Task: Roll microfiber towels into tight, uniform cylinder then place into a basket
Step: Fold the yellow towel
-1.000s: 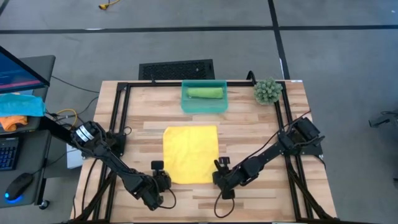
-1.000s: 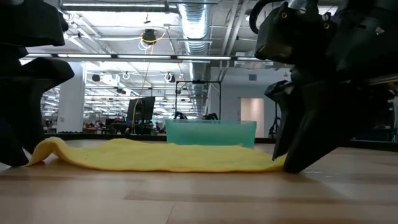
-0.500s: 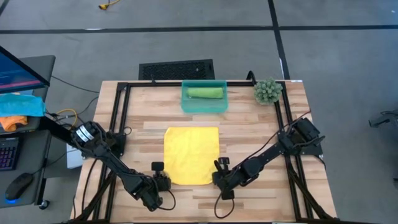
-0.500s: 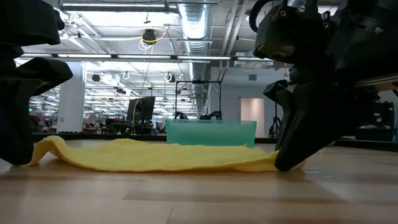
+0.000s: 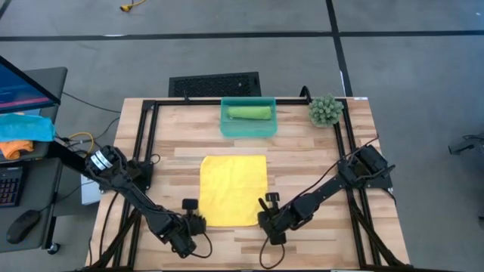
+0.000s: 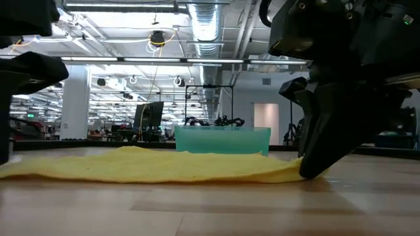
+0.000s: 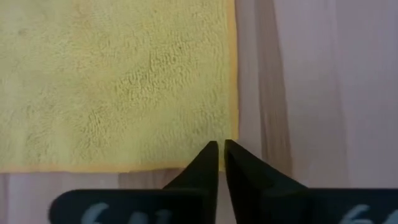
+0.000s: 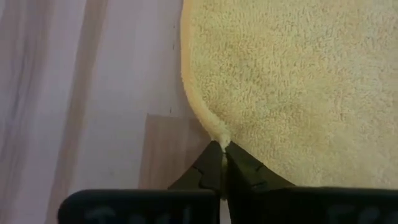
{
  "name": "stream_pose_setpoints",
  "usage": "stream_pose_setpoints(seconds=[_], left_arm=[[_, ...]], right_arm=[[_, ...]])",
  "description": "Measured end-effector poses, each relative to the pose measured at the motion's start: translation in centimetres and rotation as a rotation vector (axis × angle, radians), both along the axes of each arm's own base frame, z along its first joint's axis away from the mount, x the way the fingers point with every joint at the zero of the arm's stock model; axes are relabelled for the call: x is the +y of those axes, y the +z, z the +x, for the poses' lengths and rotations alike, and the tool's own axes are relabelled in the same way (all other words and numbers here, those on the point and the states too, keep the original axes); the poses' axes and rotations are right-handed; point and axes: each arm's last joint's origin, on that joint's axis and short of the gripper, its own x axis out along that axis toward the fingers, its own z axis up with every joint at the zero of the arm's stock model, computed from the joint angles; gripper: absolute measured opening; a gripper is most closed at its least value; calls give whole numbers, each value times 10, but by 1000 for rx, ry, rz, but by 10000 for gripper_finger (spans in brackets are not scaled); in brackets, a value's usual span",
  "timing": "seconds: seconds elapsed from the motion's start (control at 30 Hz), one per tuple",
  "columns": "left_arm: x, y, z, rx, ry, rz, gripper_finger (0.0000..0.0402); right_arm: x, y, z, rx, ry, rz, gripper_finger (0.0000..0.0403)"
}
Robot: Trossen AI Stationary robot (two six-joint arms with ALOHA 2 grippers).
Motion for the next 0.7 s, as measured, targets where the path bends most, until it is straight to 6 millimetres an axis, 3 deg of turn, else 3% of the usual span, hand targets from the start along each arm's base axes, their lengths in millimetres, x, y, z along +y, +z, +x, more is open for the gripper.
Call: stream_pose_setpoints(seconds=[0.27, 0.43, 0.7], left_arm=[[-1, 1, 3, -7, -18, -20, 121], [-5, 2, 8, -64, -77, -38, 175], [12, -9, 6, -64, 24, -10, 196]], right_arm=[[0, 1, 1, -7, -1, 1, 7], [1, 2, 1, -12, -13, 10, 25], [1, 2, 1, -13, -15, 13, 8]])
